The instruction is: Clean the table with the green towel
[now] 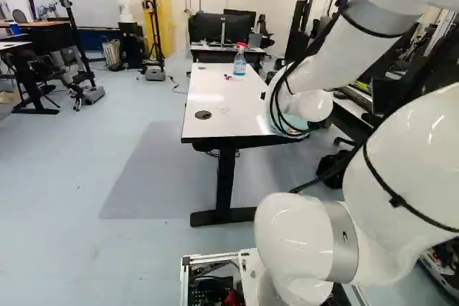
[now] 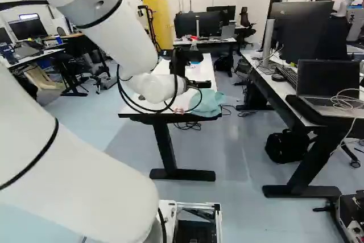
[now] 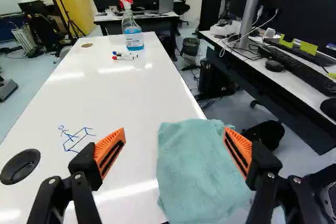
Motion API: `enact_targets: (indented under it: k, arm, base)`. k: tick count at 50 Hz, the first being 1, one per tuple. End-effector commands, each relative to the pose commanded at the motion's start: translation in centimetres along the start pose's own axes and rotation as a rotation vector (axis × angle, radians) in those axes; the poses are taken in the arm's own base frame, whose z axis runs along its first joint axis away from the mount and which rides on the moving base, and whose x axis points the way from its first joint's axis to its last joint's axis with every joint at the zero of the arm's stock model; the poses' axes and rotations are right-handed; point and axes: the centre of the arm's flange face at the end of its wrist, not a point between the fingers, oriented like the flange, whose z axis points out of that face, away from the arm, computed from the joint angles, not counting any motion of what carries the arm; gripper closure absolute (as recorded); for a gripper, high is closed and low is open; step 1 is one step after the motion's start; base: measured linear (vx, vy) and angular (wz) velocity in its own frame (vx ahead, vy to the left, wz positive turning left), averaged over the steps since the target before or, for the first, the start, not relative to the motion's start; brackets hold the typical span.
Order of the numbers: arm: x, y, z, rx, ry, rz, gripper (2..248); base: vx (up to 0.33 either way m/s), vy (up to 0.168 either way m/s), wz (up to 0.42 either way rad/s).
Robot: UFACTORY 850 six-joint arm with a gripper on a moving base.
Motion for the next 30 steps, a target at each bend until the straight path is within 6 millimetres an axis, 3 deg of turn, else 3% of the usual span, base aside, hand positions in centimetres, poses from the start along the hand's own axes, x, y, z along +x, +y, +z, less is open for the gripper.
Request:
enact_targets:
  k: [11,30]
  arm:
    - [1.3,0.6,1.4,-0.015,-0.059,0.007,3]
    - [1.6,1.3,5.1,-0.027,-0.236,0.015,3]
  base:
    - [0.0,0.0,0.0]
    - [0.0,0.0,0.0]
